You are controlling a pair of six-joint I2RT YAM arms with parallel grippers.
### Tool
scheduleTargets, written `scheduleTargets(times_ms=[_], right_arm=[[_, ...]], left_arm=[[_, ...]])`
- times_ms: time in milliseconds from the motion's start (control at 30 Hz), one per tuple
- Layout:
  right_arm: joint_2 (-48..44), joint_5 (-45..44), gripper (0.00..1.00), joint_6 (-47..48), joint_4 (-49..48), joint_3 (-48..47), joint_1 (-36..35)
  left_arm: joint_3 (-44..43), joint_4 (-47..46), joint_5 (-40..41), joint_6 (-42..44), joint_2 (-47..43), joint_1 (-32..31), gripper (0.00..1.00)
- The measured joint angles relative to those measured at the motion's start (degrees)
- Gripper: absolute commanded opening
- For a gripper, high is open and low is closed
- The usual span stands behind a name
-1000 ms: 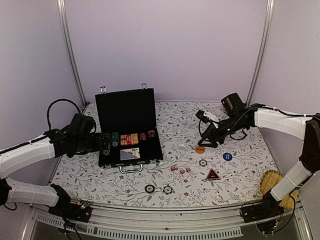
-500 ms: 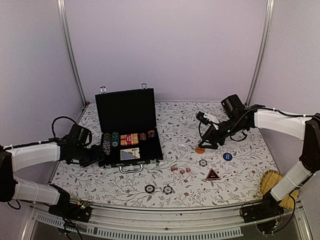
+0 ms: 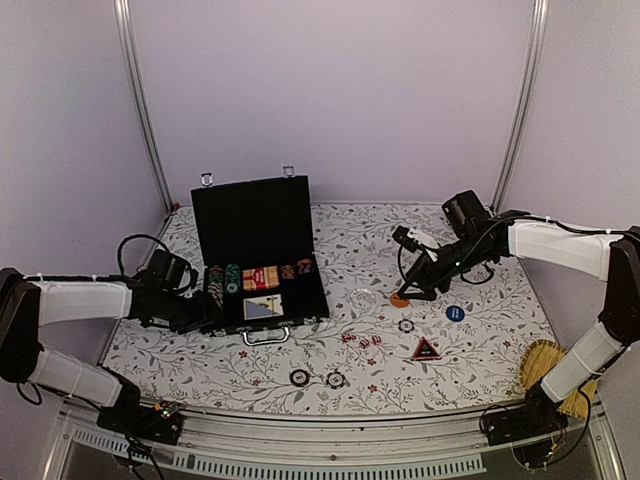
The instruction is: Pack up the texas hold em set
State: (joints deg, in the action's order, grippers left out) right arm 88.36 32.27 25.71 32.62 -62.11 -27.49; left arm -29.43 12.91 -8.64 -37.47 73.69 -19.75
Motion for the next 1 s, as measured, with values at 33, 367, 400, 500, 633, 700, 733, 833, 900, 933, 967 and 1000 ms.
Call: scheduleTargets(times_ms=[33,367,400,500,633,700,733,833,900,933,967,1000], right_arm=[[0.0,0.0,0.75,0.0,0.0,0.0,0.0],[2.1,-0.2,0.79,0.0,0.5,-0.1,0.0],[2.3,-0.5,0.81,0.0,0.7,-0.2,0.0],[2.7,-2.2,0.83,0.0,1.3,-0.9,0.0],[3.9,-5.8,0.84,0.2,3.3,-4.4,0.0],[4.9,-7.2,0.86,0.4,4.4,-6.8,0.0],[5.6,-7.8,0.88,0.5,4.9,-8.0,0.0],[8.0,-8.5,0.89,0.9,6.5,-12.1,0.0],[10.0,-8.6,0.85,1.1,7.7,-14.5,-0.1],[11.3,-8.6,0.82,1.2,8.5,-15.9,-0.2],[12.5,-8.7,0.79,1.2,9.1,-17.1,-0.3],[14.1,-8.8,0.78,1.4,10.2,-18.8,-0.5]], left_arm=[[-0.1,-0.3,0.0,0.0,0.3,-0.5,0.64],[-2.6,-1.8,-0.4,-0.8,4.0,-7.8,0.65],[-2.6,-1.7,-0.3,-0.8,3.8,-7.8,0.66],[-2.6,0.0,-0.3,-1.1,1.7,-8.0,0.66],[-3.3,4.7,-0.1,-3.1,-4.5,-8.2,0.65],[-4.7,7.4,-0.2,-4.6,-7.9,-8.5,0.64],[-5.8,8.8,-0.2,-5.1,-9.4,-8.9,0.64],[-10.2,11.6,0.1,-6.1,-11.5,-10.8,0.61],[-13.5,12.5,0.5,-6.1,-11.4,-12.6,0.61],[-14.9,13.0,0.8,-6.1,-11.1,-13.6,0.61],[-15.8,13.1,1.1,-5.8,-10.8,-14.4,0.60],[-16.9,13.3,1.7,-5.6,-10.1,-15.3,0.60]])
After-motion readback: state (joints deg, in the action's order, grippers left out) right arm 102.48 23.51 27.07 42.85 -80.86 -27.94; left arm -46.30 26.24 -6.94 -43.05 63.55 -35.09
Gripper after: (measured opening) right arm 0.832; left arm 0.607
